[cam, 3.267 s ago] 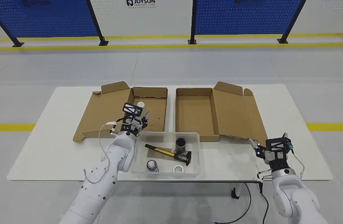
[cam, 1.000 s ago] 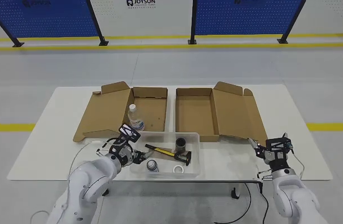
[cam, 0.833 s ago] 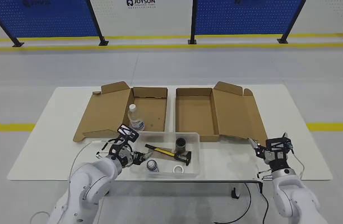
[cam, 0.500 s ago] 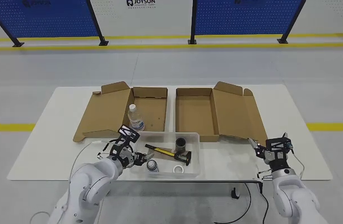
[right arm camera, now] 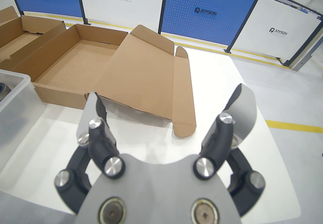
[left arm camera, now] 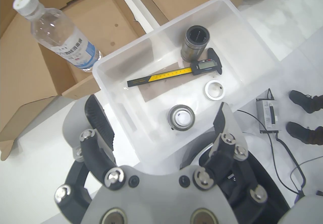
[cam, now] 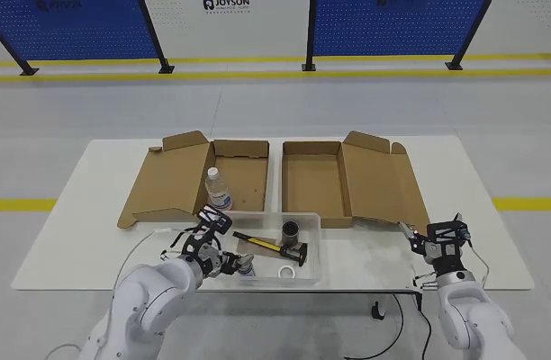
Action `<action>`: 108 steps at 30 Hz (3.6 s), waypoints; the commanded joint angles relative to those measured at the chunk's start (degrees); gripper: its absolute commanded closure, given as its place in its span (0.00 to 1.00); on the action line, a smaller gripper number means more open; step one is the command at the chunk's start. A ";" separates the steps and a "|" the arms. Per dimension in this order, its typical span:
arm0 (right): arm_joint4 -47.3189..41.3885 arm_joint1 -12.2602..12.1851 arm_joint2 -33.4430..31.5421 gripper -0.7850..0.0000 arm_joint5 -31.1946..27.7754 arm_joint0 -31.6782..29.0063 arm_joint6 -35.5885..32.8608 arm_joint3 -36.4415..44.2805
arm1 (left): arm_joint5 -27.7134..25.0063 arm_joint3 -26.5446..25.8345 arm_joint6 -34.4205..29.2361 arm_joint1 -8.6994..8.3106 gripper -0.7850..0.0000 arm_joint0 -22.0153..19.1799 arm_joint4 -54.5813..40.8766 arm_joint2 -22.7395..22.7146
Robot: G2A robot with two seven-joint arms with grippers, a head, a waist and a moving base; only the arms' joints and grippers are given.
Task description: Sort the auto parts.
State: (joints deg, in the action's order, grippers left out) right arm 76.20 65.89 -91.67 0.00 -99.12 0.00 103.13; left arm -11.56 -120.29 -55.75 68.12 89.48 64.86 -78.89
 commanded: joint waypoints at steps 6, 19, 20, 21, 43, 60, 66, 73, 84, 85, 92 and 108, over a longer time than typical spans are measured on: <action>0.00 0.00 0.00 0.00 0.00 0.00 0.00 0.00 | 4.71 2.06 -1.42 0.39 0.00 -1.43 1.25 4.55; 0.00 0.00 0.00 0.00 0.00 0.00 0.00 0.00 | 8.34 6.03 -3.06 0.69 0.09 -3.54 1.26 7.92; 0.00 0.00 0.00 0.00 0.00 0.00 0.00 0.00 | 8.35 6.28 -3.15 0.69 0.12 -3.66 1.31 8.10; 0.00 0.00 0.00 0.00 0.00 0.00 0.00 0.00 | 8.29 6.43 -3.24 0.69 0.13 -3.79 1.35 8.31; 0.00 0.00 0.00 0.00 0.00 0.00 0.00 0.00 | 10.51 10.63 -6.95 0.93 0.35 -7.57 1.42 11.37; 0.00 0.00 0.00 0.00 0.00 0.00 0.00 0.00 | 12.58 12.98 -9.72 1.18 0.55 -9.74 2.59 13.56; 0.00 0.00 0.00 0.00 0.00 0.00 0.00 0.00 | 12.69 13.36 -10.13 1.23 0.63 -10.22 2.54 13.97; 0.00 0.00 0.00 0.00 0.00 0.00 0.00 0.00 | 12.70 13.56 -9.38 1.21 1.00 -10.48 3.43 14.11; 0.00 0.00 0.00 0.00 0.00 0.00 0.00 0.00 | 9.14 9.52 -7.36 0.98 1.00 -9.86 -0.87 12.63; 0.00 0.00 0.00 0.00 0.00 0.00 0.00 0.00 | 8.59 8.83 -7.29 0.90 1.00 -9.78 -0.96 12.34; 0.00 0.00 0.00 0.00 0.00 0.00 0.00 0.00 | 6.00 3.17 -7.77 0.45 1.00 -8.16 -4.88 10.48; 0.00 0.00 0.00 0.00 0.00 0.00 0.00 0.00 | 2.11 -7.48 -9.90 -0.91 1.00 -3.92 -9.33 6.39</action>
State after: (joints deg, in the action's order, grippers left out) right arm 76.20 65.89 -91.67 0.00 -99.12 0.00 103.13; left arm -9.37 -127.65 -65.80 67.27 85.44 55.56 -72.42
